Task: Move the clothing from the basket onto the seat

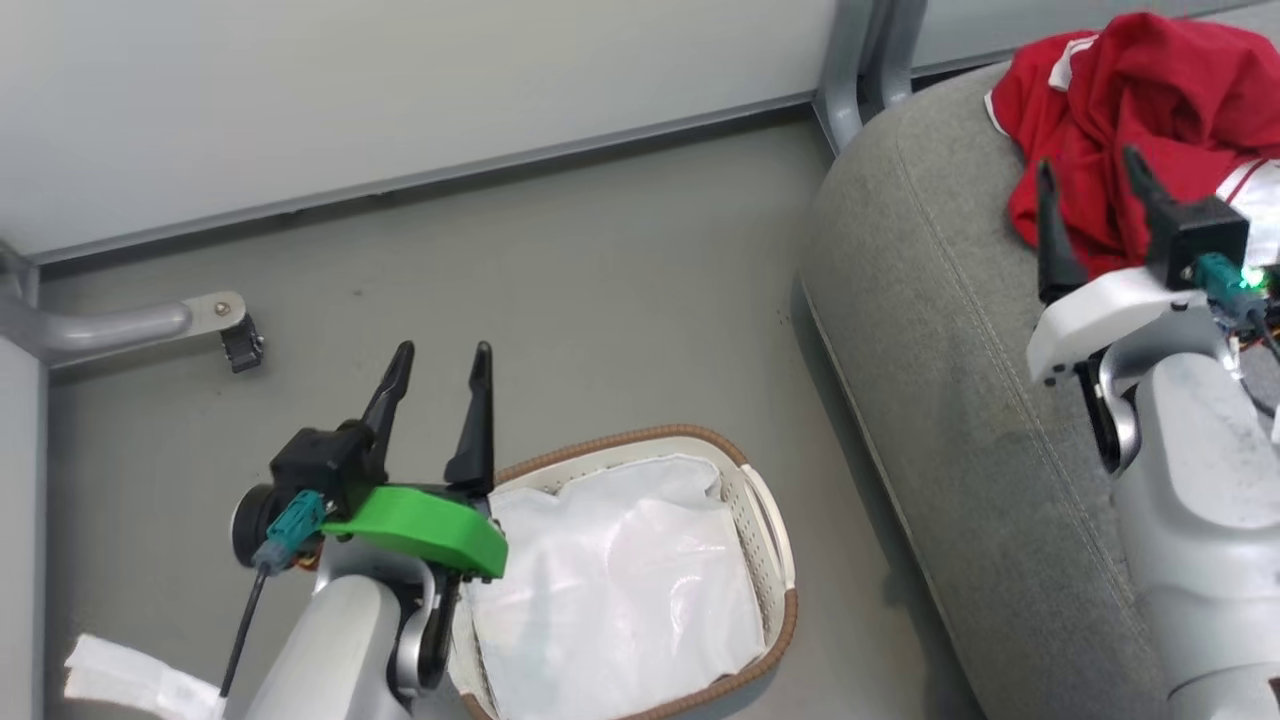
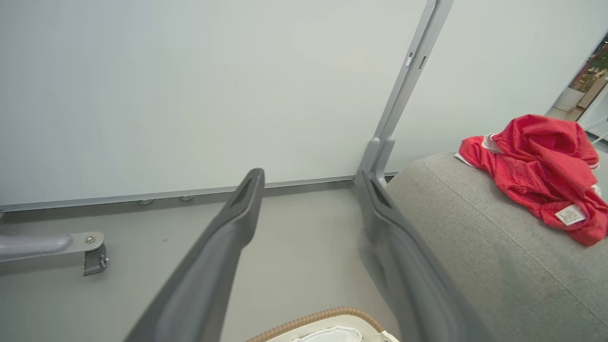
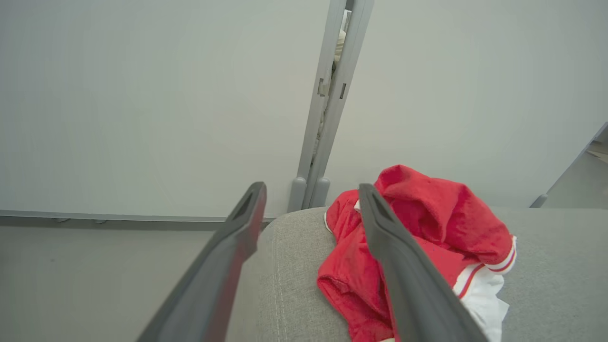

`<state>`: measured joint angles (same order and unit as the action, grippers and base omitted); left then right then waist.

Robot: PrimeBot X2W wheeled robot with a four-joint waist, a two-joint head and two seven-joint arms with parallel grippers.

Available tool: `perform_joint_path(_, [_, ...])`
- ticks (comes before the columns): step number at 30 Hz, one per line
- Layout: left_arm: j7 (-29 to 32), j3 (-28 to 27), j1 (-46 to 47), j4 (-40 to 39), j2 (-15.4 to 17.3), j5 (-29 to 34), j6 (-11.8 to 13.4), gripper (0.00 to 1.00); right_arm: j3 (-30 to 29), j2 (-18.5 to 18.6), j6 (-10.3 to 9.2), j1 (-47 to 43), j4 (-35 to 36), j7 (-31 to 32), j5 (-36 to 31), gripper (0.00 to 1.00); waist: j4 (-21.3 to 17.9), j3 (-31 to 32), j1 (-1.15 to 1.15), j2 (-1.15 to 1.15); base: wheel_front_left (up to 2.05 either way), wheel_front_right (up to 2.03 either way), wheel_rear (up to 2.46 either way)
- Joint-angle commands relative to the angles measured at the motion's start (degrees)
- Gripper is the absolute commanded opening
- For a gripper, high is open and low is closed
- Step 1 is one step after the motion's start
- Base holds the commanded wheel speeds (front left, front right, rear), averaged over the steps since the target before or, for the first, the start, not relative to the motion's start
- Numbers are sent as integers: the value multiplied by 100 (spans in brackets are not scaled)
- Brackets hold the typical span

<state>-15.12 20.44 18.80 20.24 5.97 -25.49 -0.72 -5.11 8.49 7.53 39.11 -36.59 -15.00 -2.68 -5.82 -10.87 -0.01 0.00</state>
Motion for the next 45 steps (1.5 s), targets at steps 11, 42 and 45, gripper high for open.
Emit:
perform_joint_path(11, [-3,-1119,-1227,-91,13,288,13,100,256,-540,-8,-1491,830,-28,410,100,426,865,1,0,0,0,0])
perform_joint_path(42, [-3,-1618,-2118,-297,-307,650,-382,100,700,-550,-8,-3427,2066,-28,1172,100,601,1138,1,0,0,0,0])
perform_joint_path(45, [-3,-1595,-2096,-281,-308,620,-359,100,714,-550,-8,-3437,2046,-28,1176,100,613,1140,1,0,0,0,0])
